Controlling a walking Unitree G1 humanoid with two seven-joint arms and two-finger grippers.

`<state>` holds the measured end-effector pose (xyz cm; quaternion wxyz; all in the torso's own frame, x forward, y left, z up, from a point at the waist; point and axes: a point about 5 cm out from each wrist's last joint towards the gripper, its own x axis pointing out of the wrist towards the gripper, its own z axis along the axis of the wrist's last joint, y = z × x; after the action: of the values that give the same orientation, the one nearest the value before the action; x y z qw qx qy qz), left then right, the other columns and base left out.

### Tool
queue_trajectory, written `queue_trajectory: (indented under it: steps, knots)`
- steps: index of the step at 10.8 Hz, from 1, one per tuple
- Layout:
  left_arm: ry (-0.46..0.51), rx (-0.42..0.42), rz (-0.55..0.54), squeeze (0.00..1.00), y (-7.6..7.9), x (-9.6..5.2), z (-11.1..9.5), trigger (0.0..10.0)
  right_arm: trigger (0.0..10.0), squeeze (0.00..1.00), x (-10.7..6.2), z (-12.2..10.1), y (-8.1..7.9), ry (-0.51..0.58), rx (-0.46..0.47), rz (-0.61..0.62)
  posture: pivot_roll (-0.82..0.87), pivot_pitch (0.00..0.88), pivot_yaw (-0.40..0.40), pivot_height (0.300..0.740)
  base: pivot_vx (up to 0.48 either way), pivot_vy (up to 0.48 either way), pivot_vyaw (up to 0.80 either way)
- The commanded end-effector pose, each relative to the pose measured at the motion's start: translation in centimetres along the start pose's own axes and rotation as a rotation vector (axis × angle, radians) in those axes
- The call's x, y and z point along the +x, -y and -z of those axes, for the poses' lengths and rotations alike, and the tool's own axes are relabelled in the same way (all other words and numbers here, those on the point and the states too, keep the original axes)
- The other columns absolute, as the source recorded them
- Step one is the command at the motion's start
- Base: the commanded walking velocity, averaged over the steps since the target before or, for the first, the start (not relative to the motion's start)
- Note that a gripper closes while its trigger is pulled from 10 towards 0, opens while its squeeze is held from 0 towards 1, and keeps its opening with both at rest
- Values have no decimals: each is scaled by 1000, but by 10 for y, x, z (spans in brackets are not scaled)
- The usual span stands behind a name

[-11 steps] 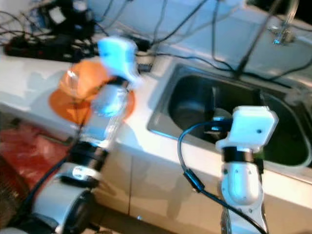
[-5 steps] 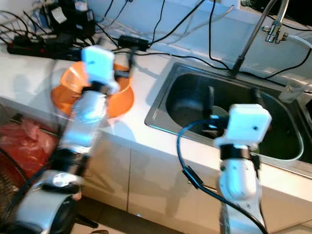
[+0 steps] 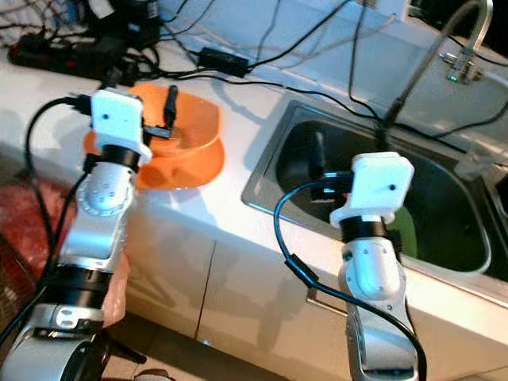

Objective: Kitchen organization

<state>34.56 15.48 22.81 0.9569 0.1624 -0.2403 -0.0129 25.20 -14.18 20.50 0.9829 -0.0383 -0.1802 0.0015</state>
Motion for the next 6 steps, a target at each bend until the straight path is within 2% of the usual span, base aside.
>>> queue_trajectory:
  steps: [1, 4, 6]
  knots:
    - [17, 8, 5, 0, 1, -1, -5, 10000, 10000, 0, 3, -1, 4, 15, -4, 1, 319, 21, -231, 740, 0, 0, 0]
    - [52, -1, -6, 0, 1, 11, -19, 10000, 10000, 0, 8, 1, 4, 35, 2, 3, 325, 1, -208, 740, 0, 0, 0]
    - [64, -13, 6, 0, -1, 14, -27, 10000, 10000, 0, 8, 2, 4, 35, 5, 8, 334, 6, -207, 740, 0, 0, 0]
